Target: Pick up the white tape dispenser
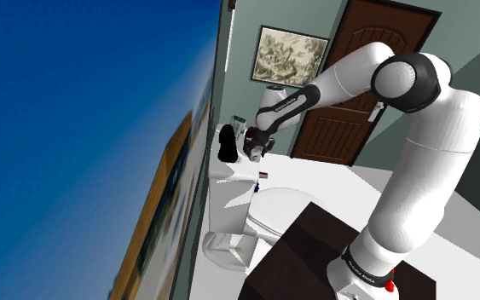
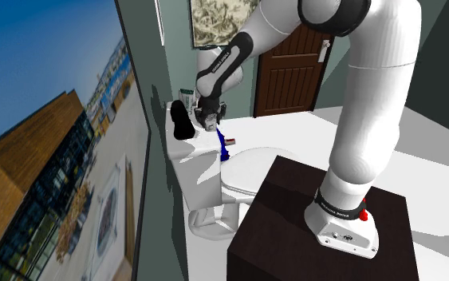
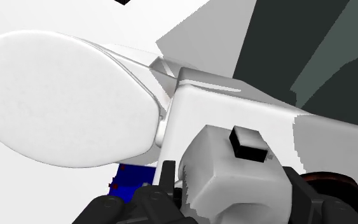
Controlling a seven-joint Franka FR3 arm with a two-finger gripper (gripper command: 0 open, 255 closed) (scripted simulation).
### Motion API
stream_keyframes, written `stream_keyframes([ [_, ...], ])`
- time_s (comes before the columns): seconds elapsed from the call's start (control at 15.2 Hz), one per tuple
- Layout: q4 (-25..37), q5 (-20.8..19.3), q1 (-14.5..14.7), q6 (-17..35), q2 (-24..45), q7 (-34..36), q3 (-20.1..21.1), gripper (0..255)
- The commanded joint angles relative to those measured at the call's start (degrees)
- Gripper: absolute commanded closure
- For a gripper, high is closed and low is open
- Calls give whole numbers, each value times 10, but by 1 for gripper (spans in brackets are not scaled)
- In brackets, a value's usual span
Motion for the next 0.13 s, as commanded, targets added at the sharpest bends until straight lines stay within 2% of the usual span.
stream_keyframes([
  [0.0,4,1,0,-10,-6,-1,0,255],
  [0.07,4,1,0,-10,-6,-1,0,255],
])
